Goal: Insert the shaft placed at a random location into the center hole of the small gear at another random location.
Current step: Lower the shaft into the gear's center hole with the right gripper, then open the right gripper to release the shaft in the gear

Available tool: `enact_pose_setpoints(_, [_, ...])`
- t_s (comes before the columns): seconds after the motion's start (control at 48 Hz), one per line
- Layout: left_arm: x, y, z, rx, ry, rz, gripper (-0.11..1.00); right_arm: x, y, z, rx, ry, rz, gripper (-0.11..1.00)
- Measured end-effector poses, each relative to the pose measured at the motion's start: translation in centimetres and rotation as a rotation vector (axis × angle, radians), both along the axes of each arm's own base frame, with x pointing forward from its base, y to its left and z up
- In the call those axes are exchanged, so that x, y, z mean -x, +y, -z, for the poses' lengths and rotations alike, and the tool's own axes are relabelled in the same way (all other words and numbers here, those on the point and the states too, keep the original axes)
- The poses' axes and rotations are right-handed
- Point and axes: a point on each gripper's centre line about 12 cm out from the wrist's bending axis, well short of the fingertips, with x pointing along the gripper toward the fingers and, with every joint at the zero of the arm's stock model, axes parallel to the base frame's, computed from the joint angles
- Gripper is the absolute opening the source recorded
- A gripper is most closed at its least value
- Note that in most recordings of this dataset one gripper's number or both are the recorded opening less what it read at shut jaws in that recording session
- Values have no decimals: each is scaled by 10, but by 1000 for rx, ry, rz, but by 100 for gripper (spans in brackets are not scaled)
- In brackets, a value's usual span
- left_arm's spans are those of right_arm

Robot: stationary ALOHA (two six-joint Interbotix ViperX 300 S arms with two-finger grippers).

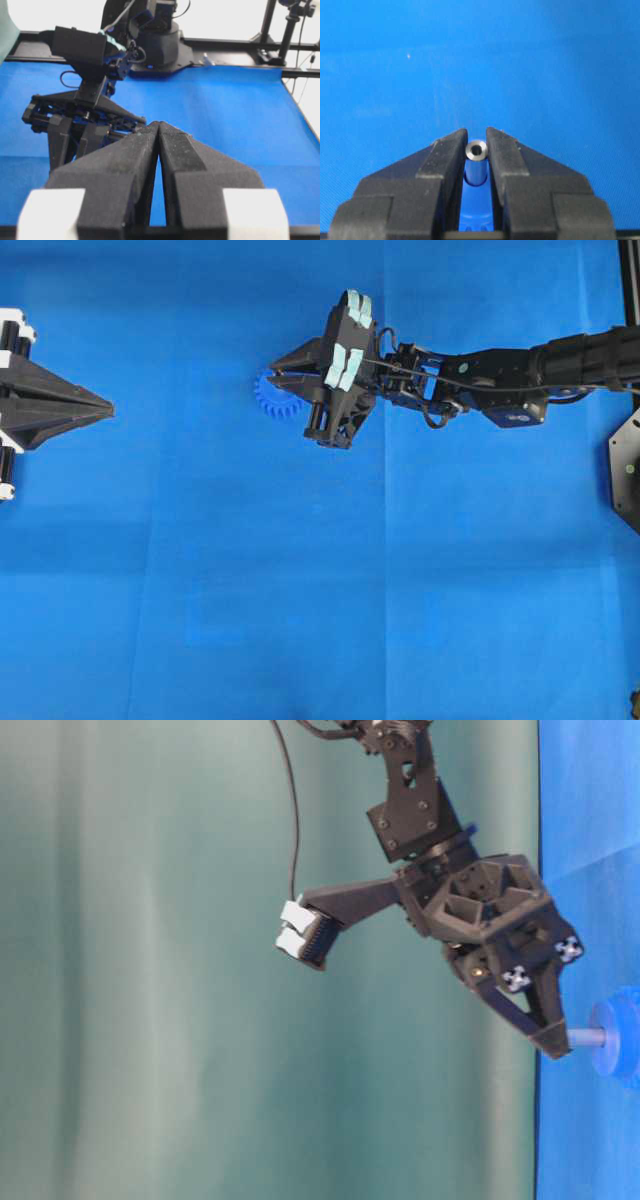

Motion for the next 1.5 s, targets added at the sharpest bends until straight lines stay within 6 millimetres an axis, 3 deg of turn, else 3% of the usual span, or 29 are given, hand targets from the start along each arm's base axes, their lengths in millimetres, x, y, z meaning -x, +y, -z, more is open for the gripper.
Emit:
enact_pose_setpoints(0.208, [0, 0, 0, 0, 0, 2, 0, 0, -1, 12, -8, 23, 6, 3])
enact_pose_setpoints(0.959, [0, 0, 0, 2, 0, 2, 0, -1, 4, 17, -11, 35, -5, 4])
enact_pose_setpoints(1.021, [0, 0, 0, -1, -2, 2, 0, -1, 4, 16, -10, 34, -5, 10])
enact_pose_setpoints(1.105, [0, 0, 0, 0, 0, 2, 0, -1, 5, 16, -13, 33, -6, 27])
enact_pose_setpoints(1.251, [0, 0, 0, 2, -3, 2, 0, -1, 7, 17, -14, 42, -11, 70])
enact_pose_setpoints(1.313, [0, 0, -1, 2, -5, 0, 0, -1, 7, 17, -15, 47, -13, 83])
enact_pose_setpoints(1.501, [0, 0, 0, -1, -3, 0, 0, -1, 8, 7, -10, 29, -16, 79])
